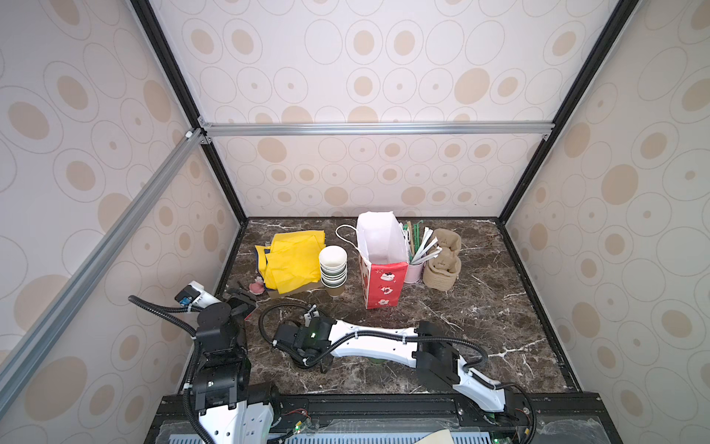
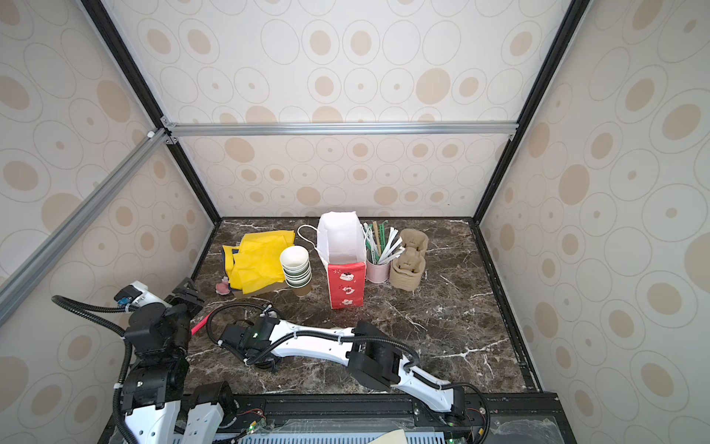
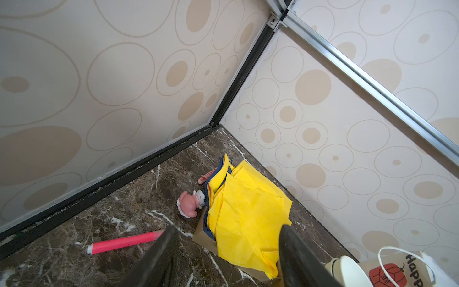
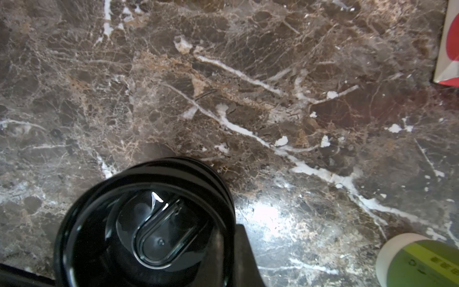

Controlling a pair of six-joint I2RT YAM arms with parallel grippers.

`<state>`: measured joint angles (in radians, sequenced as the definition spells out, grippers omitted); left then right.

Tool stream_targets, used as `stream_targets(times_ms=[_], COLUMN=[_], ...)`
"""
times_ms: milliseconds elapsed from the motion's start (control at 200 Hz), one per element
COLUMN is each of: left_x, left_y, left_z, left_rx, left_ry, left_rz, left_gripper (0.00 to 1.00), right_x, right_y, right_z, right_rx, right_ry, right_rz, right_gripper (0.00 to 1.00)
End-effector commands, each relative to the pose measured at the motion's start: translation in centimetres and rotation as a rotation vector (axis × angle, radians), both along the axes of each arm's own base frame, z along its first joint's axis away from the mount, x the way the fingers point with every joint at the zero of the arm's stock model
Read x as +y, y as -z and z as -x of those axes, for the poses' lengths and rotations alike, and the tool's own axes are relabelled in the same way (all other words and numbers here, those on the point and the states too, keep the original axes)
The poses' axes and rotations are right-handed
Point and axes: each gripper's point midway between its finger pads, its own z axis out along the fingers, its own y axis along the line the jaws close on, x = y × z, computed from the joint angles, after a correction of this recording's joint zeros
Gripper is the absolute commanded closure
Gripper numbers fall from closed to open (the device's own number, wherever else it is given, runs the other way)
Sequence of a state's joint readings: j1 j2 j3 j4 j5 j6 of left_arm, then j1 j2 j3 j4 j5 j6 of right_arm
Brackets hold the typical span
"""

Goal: Pack a coffee takeout order
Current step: Pick up the lid from the lid.

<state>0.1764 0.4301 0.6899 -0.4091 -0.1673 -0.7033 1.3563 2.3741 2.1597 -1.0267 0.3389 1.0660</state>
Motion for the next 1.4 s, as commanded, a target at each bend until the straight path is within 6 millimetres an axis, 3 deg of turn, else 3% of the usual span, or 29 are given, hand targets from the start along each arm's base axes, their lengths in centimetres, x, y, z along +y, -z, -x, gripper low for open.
stream_targets(times_ms=[0, 240, 590, 710, 890, 1090, 1180, 1395], left_x=[-0.5, -1.9, -3.6, -6.1, -11.1, -15.8, -17.4, -19.9], left_y=[-1.0, -0.8, -1.3, -1.3, 0.9, 1.9, 2.1, 3.3], left_z=[-0.1, -0.6, -0.8, -1.5, -2.6, -1.3, -0.2, 1.7], left_rx=[-0.015, 0.014, 0.035, 0.026, 0.082, 0.112, 0.092, 0.044], left_ry=[0.025, 0.114, 0.222, 0.368, 0.64, 0.859, 0.927, 1.014], left_rz=[0.01, -0.02, -0.03, -0.006, 0.071, 0.191, 0.278, 0.466], left_gripper=[0.36, 0.33, 0.32, 0.33, 0.4, 0.41, 0.4, 0.4], right_x=[-0.7, -1.0, -0.9, -3.7, -9.7, -15.3, -16.5, -17.2], right_y=[-1.1, -4.4, -7.0, -8.7, -10.8, -12.3, -12.8, -13.7], right_z=[-0.2, -0.8, -0.7, -1.1, -1.3, -1.7, -2.3, -3.5], right_rx=[-0.006, -0.04, -0.054, -0.105, -0.168, -0.207, -0.214, -0.208], right_ry=[0.021, 0.036, -0.008, 0.004, 0.012, 0.016, 0.0, -0.031], right_rz=[0.003, -0.078, -0.138, -0.11, -0.074, -0.034, -0.045, -0.081], right_gripper=[0.94, 0.93, 0.91, 0.9, 0.9, 0.89, 0.89, 0.88])
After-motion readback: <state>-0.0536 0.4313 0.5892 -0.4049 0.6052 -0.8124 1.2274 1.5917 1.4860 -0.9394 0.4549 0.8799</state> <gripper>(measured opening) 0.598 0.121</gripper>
